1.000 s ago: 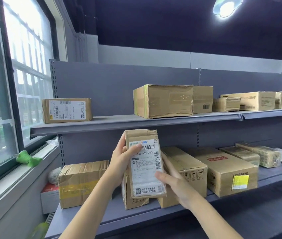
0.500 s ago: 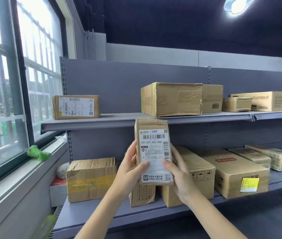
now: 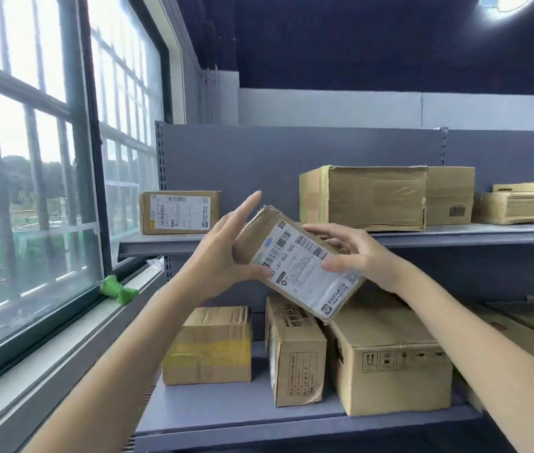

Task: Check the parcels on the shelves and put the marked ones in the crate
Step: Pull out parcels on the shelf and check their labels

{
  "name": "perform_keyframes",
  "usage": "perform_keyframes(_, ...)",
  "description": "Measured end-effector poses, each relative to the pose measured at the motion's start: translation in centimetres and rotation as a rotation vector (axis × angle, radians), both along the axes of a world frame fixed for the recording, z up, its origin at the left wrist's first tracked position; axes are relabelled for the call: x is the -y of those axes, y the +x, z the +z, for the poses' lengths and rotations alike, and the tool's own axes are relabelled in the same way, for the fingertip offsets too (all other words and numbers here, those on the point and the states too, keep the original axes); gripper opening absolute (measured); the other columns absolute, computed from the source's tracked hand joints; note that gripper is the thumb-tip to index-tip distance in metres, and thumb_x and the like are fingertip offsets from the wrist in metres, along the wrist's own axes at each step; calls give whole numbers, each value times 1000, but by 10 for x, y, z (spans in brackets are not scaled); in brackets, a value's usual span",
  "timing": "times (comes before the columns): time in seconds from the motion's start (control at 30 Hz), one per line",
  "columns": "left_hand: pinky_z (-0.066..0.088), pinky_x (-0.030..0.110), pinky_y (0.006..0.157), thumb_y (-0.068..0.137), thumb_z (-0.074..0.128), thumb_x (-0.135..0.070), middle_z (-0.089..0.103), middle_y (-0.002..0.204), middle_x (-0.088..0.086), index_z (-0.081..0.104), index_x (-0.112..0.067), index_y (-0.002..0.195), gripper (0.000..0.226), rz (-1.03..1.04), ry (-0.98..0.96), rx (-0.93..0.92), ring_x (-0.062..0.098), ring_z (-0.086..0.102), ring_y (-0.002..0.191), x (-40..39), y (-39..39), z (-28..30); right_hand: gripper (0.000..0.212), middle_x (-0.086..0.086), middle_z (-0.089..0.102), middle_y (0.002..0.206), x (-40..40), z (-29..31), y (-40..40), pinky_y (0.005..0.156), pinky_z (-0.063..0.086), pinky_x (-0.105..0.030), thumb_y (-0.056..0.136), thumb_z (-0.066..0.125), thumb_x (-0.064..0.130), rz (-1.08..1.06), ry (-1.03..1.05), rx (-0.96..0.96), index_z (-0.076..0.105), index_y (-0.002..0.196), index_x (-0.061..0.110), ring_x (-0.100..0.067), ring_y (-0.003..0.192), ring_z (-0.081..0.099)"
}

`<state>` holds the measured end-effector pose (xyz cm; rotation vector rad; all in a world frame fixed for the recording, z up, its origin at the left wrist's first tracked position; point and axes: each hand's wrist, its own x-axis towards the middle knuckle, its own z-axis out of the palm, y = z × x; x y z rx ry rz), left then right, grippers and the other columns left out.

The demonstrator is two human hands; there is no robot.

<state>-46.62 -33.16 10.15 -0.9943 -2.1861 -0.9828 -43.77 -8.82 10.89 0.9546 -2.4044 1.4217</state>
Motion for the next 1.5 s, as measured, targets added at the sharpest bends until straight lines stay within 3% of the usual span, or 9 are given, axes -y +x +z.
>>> perform_keyframes(0.1, 34, 25, 91, 65, 83, -21, 34, 130, -12, 18, -54, 130, 98, 92, -85, -60, 5, 35, 114, -3, -5, 12, 63, 6, 60, 116, 2, 28, -14, 74, 52, -21, 65, 68, 31, -38, 153, -43, 51, 126, 30, -6, 100, 63)
perform_keyframes(0.33, 33, 25, 80, 65, 83, -14, 46, 116, -6, 36, -26, 129, 80, 226, 173, -18, 14, 44, 102, -18, -31, 11, 52, 10, 51, 133, 15, 66, -49, 93, 42, -21, 86, 62, 16, -244, 494, -286, 46, 134, 26, -8, 119, 49)
perform_keyframes(0.5, 32, 27, 85, 67, 81, -21, 42, 121, -2, 31, -25, 132, 82, 297, 136, 51, 18, 41, 110, -23, -56, 10, 49, -3, 52, 135, 34, 58, -71, 97, 43, -40, 91, 54, 24, -500, 711, -455, 40, 138, 21, -24, 123, 47)
perform_keyframes(0.67, 26, 35, 106, 66, 77, -48, 31, 142, 1, 32, -17, 137, 89, 532, -200, -213, 20, 22, 132, -18, -64, 37, 37, -6, 63, 118, 39, 73, -77, 86, 48, -39, 90, 56, 19, -510, 673, -472, 52, 126, 20, -27, 108, 56)
perform_keyframes(0.77, 40, 35, 94, 61, 80, -46, 44, 125, -1, 40, -17, 127, 83, 475, -213, -163, 17, 37, 118, -19, -68, 53, 32, -4, 67, 106, 39, 76, -81, 78, 47, -31, 87, 60, 12, -483, 590, -489, 60, 118, 17, -21, 96, 58)
perform_keyframes(0.97, 34, 27, 89, 61, 81, -44, 41, 126, -2, 37, -22, 137, 90, 404, -184, -217, 15, 34, 120, -16, -77, 53, 34, 2, 68, 108, 36, 79, -89, 68, 40, -14, 82, 65, 9, -464, 509, -547, 63, 115, 17, -8, 89, 55)
perform_keyframes(1.17, 32, 24, 89, 68, 79, -34, 42, 120, 1, 46, -19, 132, 73, 395, -142, -243, 18, 34, 117, -16, -94, 59, 33, 1, 69, 108, 40, 87, -98, 88, 45, -30, 82, 66, 12, -532, 557, -609, 64, 114, 19, -18, 98, 60)
perform_keyframes(1.4, 36, 32, 95, 77, 72, -33, 46, 129, 3, 47, -15, 129, 61, 520, -241, -305, 21, 33, 126, -26, -134, 47, 34, -3, 68, 108, 40, 64, -145, 85, 51, -35, 84, 63, 11, -548, 465, -510, 62, 117, 20, -20, 98, 61)
perform_keyframes(1.5, 46, 40, 94, 54, 88, -14, 64, 111, 14, 59, 1, 113, 68, 548, -426, -514, 33, 58, 110, -36, -152, 43, 35, -6, 65, 111, 42, 65, -167, 80, 51, -35, 89, 57, 10, -575, 520, -466, 55, 121, 22, -23, 100, 59)
